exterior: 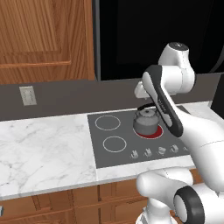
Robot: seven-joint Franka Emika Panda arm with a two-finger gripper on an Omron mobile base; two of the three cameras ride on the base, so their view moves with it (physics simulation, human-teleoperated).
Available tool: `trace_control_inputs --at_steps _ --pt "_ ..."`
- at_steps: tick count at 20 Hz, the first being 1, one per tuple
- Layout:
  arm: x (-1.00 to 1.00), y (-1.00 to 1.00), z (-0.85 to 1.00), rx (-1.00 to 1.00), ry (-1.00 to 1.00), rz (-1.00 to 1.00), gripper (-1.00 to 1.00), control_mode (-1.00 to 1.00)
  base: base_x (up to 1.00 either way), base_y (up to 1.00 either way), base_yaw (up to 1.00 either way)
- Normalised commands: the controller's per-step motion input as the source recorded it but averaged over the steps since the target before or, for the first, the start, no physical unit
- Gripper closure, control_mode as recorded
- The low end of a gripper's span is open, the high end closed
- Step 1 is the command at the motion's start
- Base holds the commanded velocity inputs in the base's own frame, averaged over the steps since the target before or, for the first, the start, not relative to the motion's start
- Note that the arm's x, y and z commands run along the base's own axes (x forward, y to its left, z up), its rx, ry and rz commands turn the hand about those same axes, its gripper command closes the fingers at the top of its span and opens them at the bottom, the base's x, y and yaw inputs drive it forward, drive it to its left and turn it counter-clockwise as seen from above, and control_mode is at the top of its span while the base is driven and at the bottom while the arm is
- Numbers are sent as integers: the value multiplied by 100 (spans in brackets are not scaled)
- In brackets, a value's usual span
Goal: The kettle is done boiling. Turn off the stove, then wait for 300 timesteps before moving the kettle to the dining table.
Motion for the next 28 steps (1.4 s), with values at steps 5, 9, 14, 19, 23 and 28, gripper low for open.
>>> trace_control_inputs --at_steps 5,9,14,19,23,28 --pt "-17 -19 -1 0 -1 0 -100 -100 0 0 0" --pt "-6 -24 -8 0 0 0 -100 -100 0 0 0" --pt "0 -12 -30 -11 0 0 -100 -100 0 0 0" --pt "0 -5 -35 -15 0 0 -100 -100 0 0 0" --pt "0 -12 -35 -13 0 0 -100 -100 0 0 0" --pt "-2 -13 -26 -8 0 0 -100 -100 0 0 0"
